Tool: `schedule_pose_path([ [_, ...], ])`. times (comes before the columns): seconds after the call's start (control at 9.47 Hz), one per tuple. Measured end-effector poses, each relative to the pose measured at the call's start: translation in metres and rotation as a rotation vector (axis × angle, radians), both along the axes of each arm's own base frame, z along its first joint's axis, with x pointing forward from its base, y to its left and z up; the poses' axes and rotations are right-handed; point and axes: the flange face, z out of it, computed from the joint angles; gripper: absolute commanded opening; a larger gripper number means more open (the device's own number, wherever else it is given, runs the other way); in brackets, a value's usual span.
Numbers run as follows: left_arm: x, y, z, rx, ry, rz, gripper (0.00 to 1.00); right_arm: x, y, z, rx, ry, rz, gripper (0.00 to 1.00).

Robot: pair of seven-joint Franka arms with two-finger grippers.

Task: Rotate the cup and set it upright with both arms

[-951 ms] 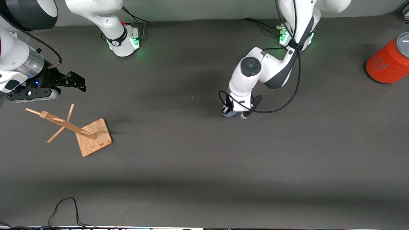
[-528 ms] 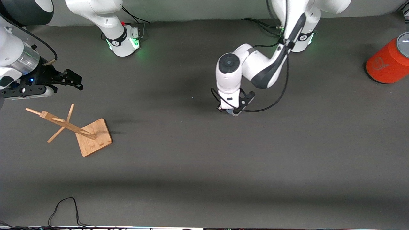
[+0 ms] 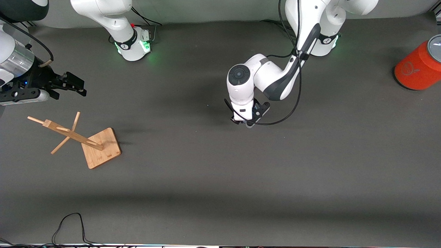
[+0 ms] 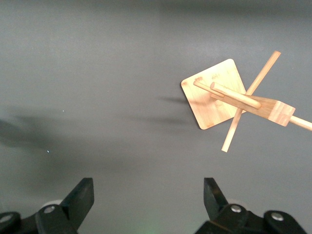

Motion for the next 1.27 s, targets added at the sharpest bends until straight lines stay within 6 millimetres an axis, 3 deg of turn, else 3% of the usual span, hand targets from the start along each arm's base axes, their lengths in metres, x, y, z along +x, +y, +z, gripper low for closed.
schedule_pose_path([
  [0.21,0.024,0.011,0.039,0.042,0.036,-0.04,1.0,0.0,-0.001,0.0,0.0,-0.001,-0.001,1.0],
  [0.42,0.06,0.043,0.097,0.039,0.048,-0.218,1.0,0.001,-0.007,0.001,0.002,-0.001,-0.012,1.0],
  [0.53,0.084,0.082,0.128,0.03,0.054,-0.34,1.0,0.001,-0.012,0.001,0.002,-0.001,-0.021,1.0],
  [0.74,0.125,0.198,0.178,0.015,0.098,-0.53,1.0,0.001,-0.015,0.001,0.003,-0.001,-0.027,1.0],
  [0.85,0.134,0.254,0.201,-0.005,0.129,-0.619,1.0,0.001,-0.016,0.002,0.003,-0.002,-0.028,1.0],
  [0.95,0.134,0.308,0.226,-0.032,0.148,-0.694,1.0,0.001,-0.017,0.005,0.004,-0.008,-0.03,1.0],
  [1.06,0.128,0.349,0.247,-0.06,0.15,-0.743,1.0,0.002,-0.019,0.014,0.005,-0.028,-0.035,1.0],
  [1.27,0.098,0.415,0.282,-0.123,0.106,-0.784,1.0,0.003,-0.021,0.031,0.007,-0.056,-0.038,1.0],
])
